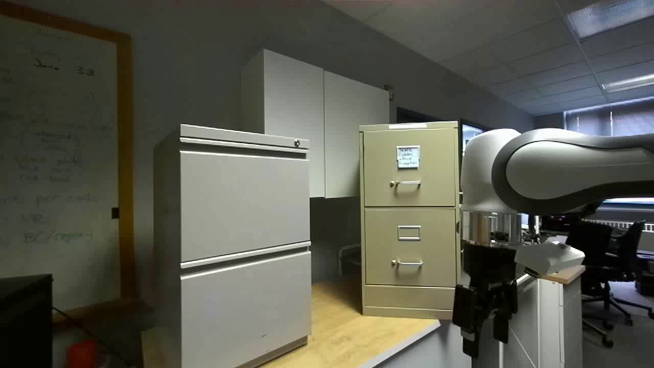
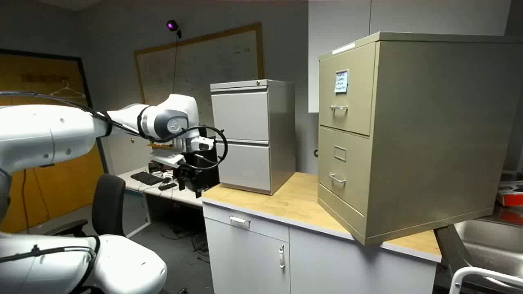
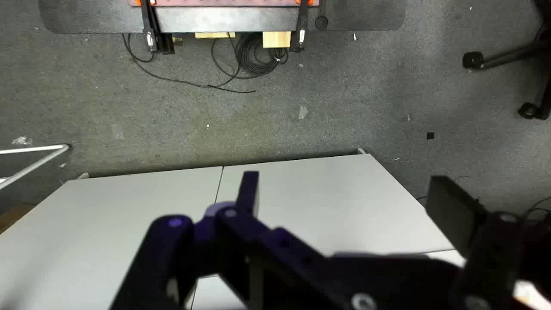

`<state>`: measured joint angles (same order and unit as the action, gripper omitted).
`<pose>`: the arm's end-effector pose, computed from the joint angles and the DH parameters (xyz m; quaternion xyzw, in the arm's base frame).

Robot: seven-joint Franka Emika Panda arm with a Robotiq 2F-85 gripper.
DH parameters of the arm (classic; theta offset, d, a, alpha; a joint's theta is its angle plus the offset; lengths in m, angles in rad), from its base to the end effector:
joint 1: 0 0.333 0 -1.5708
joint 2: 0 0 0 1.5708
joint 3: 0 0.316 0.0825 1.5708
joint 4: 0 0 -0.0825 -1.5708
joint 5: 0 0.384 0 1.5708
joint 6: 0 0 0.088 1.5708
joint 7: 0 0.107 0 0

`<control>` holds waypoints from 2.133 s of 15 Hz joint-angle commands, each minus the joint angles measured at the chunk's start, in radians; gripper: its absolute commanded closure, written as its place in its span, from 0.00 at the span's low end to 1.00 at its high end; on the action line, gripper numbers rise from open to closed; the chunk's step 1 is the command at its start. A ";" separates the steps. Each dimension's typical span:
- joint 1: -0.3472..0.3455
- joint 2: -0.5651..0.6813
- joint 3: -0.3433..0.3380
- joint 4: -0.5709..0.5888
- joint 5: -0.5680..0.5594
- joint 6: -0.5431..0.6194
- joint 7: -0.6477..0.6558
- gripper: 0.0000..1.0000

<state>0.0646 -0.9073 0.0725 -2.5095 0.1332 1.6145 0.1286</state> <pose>0.2733 0.0566 0.5565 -0.9992 0.0120 -0.0010 0.0384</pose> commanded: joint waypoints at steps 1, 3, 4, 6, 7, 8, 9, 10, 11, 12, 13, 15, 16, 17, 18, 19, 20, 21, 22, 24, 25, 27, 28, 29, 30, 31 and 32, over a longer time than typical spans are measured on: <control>-0.012 0.000 0.007 0.004 0.006 -0.002 -0.007 0.00; -0.012 -0.001 0.007 0.004 0.006 -0.002 -0.007 0.00; -0.012 -0.001 0.007 0.004 0.006 -0.002 -0.007 0.00; -0.012 -0.001 0.007 0.004 0.006 -0.002 -0.007 0.00; -0.012 -0.001 0.007 0.004 0.006 -0.002 -0.007 0.00; -0.012 -0.001 0.007 0.004 0.006 -0.002 -0.007 0.00; -0.012 -0.001 0.007 0.004 0.006 -0.002 -0.007 0.00; -0.012 -0.001 0.007 0.004 0.006 -0.002 -0.007 0.00; -0.012 -0.001 0.007 0.004 0.006 -0.002 -0.007 0.00; -0.012 -0.001 0.007 0.004 0.006 -0.002 -0.007 0.00; -0.012 -0.001 0.007 0.004 0.006 -0.002 -0.007 0.00; -0.016 0.015 0.011 0.014 -0.001 -0.001 -0.004 0.00; -0.017 0.026 0.014 0.023 -0.010 0.002 -0.009 0.00; -0.021 0.042 0.020 0.037 -0.024 0.012 -0.010 0.00; -0.023 0.055 0.023 0.050 -0.034 0.025 -0.011 0.00; -0.027 0.074 0.028 0.069 -0.056 0.052 -0.016 0.00; -0.028 0.098 0.030 0.094 -0.078 0.081 -0.024 0.00; -0.031 0.125 0.034 0.122 -0.108 0.115 -0.033 0.00; -0.034 0.161 0.036 0.158 -0.145 0.147 -0.048 0.00; -0.041 0.241 0.037 0.230 -0.223 0.202 -0.074 0.00; -0.047 0.286 0.035 0.270 -0.261 0.228 -0.084 0.00; -0.057 0.400 0.017 0.371 -0.325 0.271 -0.116 0.00; -0.061 0.449 0.006 0.416 -0.346 0.285 -0.133 0.00; -0.065 0.500 -0.006 0.465 -0.363 0.297 -0.156 0.00; -0.069 0.553 -0.020 0.515 -0.379 0.306 -0.184 0.00; -0.071 0.605 -0.036 0.569 -0.385 0.309 -0.217 0.00; -0.080 0.656 -0.048 0.623 -0.388 0.312 -0.256 0.00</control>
<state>-0.0003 -0.4195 0.0571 -2.0752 -0.2292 1.9396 -0.0291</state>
